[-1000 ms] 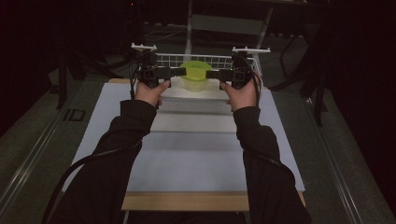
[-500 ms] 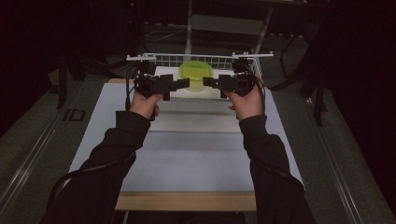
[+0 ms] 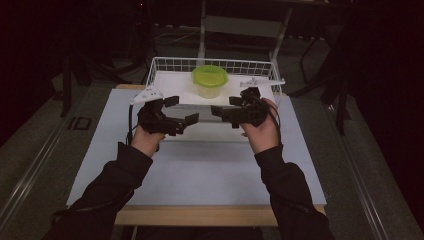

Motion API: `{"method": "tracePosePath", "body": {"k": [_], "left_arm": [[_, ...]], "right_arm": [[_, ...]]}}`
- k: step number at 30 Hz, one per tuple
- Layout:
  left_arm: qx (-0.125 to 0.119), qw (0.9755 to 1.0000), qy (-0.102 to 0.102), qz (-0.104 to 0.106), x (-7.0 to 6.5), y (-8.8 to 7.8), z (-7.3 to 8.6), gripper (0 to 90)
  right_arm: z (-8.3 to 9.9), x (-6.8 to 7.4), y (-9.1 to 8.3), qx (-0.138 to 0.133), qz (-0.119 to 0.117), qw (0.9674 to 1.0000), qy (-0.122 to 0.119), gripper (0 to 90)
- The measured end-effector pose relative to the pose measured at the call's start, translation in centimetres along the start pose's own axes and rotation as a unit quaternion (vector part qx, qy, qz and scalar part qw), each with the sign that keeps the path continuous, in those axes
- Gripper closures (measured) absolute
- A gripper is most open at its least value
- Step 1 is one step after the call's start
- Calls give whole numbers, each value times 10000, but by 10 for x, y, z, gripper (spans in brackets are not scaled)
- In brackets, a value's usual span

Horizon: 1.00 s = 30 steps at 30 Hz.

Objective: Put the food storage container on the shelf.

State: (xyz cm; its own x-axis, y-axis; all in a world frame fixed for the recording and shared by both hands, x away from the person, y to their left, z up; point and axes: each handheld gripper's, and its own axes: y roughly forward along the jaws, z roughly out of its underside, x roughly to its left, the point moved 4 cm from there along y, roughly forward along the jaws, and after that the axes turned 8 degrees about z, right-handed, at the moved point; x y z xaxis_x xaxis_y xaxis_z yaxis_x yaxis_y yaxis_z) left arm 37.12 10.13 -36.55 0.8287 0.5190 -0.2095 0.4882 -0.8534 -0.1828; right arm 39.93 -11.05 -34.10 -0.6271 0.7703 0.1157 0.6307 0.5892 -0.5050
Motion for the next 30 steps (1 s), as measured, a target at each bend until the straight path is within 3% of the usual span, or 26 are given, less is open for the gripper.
{"method": "tracePosePath", "body": {"k": [4,9,14,16,21,23,30], "left_arm": [[99,9998,81,162,-10,-3,17,22],[217,9986,217,436,-26,-7,40,22],[271,9974,255,614,-34,-8,51,22],[343,9963,326,721,-39,-10,62,22],[390,9950,490,775,-43,-15,79,22],[399,9946,560,775,-43,-17,84,22],[582,9938,547,768,-43,-29,106,22]], "right_arm": [[14,4,-1,-22,-81,9999,-90,206],[48,12,-5,5,-68,9987,-509,205],[66,14,-7,-10,-86,9984,-565,204],[83,13,-8,-52,-154,9980,-616,205],[114,11,-10,-1,-228,9980,-597,205],[117,11,-10,27,-224,9980,-594,205],[152,8,-17,67,-250,9976,-638,205]]}}
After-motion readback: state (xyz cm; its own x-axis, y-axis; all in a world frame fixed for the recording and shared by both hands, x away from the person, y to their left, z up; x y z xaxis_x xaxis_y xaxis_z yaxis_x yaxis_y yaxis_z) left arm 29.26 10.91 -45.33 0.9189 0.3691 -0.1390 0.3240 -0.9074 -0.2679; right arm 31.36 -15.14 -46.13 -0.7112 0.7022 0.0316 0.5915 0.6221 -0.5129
